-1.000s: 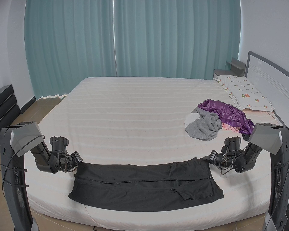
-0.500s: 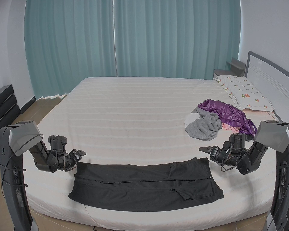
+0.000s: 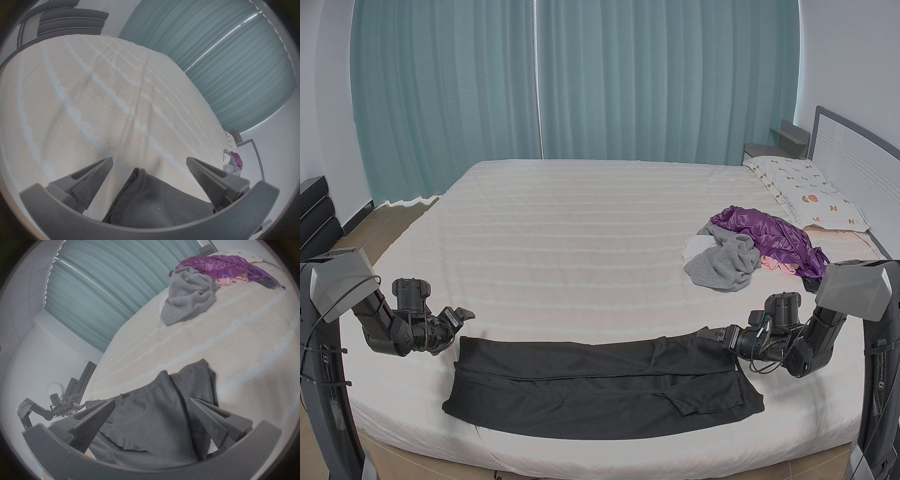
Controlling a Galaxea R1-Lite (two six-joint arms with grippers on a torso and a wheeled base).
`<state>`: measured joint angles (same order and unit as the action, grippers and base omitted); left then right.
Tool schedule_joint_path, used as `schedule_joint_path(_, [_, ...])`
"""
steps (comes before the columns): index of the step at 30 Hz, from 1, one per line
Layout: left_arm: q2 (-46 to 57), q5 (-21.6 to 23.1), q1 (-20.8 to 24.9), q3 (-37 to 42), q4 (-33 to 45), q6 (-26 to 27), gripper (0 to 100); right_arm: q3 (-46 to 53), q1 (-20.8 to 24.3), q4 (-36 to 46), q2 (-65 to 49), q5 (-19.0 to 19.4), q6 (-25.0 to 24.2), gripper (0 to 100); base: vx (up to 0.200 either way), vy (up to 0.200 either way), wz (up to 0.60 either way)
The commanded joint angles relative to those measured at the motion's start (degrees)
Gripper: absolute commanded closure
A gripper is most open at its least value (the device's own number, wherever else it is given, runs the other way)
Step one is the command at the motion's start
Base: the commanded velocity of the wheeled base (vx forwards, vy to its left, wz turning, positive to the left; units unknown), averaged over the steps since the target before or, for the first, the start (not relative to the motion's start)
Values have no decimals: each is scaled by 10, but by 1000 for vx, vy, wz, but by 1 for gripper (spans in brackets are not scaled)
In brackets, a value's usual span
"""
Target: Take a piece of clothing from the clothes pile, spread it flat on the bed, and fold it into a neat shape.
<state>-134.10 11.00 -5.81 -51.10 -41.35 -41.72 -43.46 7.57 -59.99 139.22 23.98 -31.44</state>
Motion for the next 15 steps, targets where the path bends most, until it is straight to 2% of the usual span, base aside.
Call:
schedule_joint_path(1, [2,0,0,0,0,1,0,-2,1,10,15,0,6,0,0,0,0])
schedule_joint_path(2, [2,0,-1,0,0,1,0,0,2,15,16,-1,14,100,0,0,0])
schedule_joint_path(7, [2,0,-1,0,0,1,0,9,1,21,18,-5,46,100,0,0,0])
schedule_joint_path(15, [0,-1,0,0,0,1,0,36,-12,19,1,-6,48,100,0,0,0])
